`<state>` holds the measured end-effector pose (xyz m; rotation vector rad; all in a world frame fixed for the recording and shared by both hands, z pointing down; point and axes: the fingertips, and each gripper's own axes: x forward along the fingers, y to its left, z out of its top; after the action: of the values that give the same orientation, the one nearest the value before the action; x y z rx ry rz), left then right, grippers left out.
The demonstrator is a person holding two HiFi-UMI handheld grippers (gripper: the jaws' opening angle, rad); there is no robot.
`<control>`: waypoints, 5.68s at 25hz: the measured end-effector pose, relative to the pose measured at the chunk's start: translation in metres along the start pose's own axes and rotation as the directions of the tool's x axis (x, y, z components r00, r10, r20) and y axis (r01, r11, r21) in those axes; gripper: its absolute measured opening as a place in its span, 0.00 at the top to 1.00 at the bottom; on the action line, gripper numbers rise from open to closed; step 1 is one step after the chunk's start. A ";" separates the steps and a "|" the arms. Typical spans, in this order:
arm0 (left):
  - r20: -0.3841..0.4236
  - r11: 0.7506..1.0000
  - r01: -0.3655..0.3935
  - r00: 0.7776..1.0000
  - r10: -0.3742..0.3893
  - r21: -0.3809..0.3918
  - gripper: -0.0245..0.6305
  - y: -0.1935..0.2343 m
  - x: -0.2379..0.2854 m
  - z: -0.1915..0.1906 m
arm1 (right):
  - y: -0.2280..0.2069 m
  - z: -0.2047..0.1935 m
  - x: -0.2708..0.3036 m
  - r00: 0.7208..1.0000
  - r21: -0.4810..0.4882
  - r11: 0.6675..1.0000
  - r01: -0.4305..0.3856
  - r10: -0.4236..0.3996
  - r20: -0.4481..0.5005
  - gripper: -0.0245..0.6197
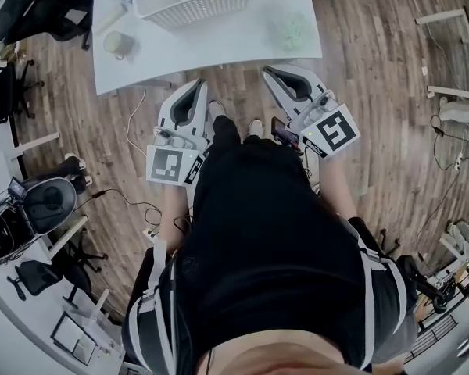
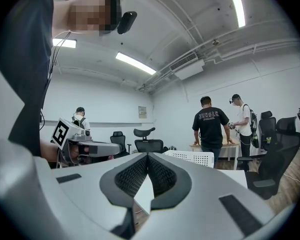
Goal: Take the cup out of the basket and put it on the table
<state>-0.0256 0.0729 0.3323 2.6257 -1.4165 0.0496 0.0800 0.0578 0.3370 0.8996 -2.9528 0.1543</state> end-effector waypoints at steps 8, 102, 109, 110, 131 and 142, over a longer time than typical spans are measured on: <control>0.003 1.000 0.024 1.000 -0.024 0.020 0.93 0.049 0.009 0.008 | -0.008 0.010 0.050 1.000 -0.016 1.000 0.017 -0.017 -0.007 0.93; -0.379 0.915 0.390 0.866 -0.326 0.102 0.78 0.270 0.330 -0.056 | -0.219 0.002 0.186 0.976 0.053 0.977 0.205 -0.200 -0.085 0.93; -0.522 0.891 0.452 0.770 -0.367 0.040 0.74 0.272 0.346 -0.119 | -0.224 0.000 0.179 0.969 0.056 0.971 0.233 -0.227 -0.096 0.93; -0.539 0.889 0.456 0.757 -0.368 0.034 0.74 0.273 0.348 -0.126 | -0.224 0.000 0.179 0.969 0.057 0.971 0.234 -0.228 -0.096 0.93; -0.768 0.808 0.587 0.538 -0.348 0.045 0.74 0.272 0.348 -0.217 | -0.238 -0.003 0.175 0.963 0.063 0.966 0.251 -0.243 -0.115 0.93; -0.786 0.769 0.632 0.522 -0.330 0.097 0.90 0.261 0.350 -0.223 | -0.242 0.000 0.169 0.961 0.067 0.964 0.258 -0.249 -0.118 0.93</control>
<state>-0.0397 -0.3233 0.6208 2.6362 -0.3586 1.2787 0.0748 -0.2360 0.3694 1.2278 -2.7186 0.3031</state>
